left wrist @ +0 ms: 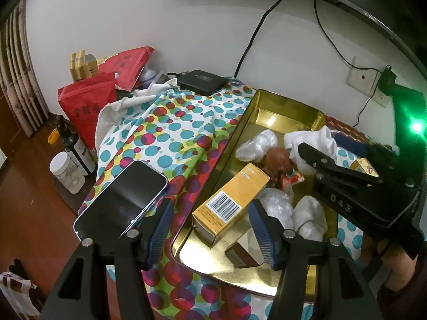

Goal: Organize objects
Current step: 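Lower the white cloth into the gold tray and open the right gripper, then move both grippers back over the bed toward the yellow box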

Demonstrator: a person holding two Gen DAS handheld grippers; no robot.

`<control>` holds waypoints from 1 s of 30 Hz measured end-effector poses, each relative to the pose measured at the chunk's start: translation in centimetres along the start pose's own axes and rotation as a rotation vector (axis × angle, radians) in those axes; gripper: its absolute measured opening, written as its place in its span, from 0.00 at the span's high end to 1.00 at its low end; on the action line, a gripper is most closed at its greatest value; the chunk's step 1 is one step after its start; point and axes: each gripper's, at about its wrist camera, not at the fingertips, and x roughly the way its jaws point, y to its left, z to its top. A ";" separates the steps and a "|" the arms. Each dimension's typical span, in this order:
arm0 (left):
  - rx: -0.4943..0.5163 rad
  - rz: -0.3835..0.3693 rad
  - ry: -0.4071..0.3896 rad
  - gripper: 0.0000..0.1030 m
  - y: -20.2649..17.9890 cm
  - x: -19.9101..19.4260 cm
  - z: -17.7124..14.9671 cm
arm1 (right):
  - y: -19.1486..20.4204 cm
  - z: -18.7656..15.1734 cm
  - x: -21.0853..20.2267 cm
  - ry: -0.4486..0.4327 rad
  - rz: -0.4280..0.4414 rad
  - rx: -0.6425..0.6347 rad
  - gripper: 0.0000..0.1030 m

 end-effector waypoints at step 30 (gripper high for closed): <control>0.238 -0.148 -0.049 0.42 -14.8 -2.7 0.6 | -18.2 -5.3 -4.3 -0.087 -0.297 0.256 0.11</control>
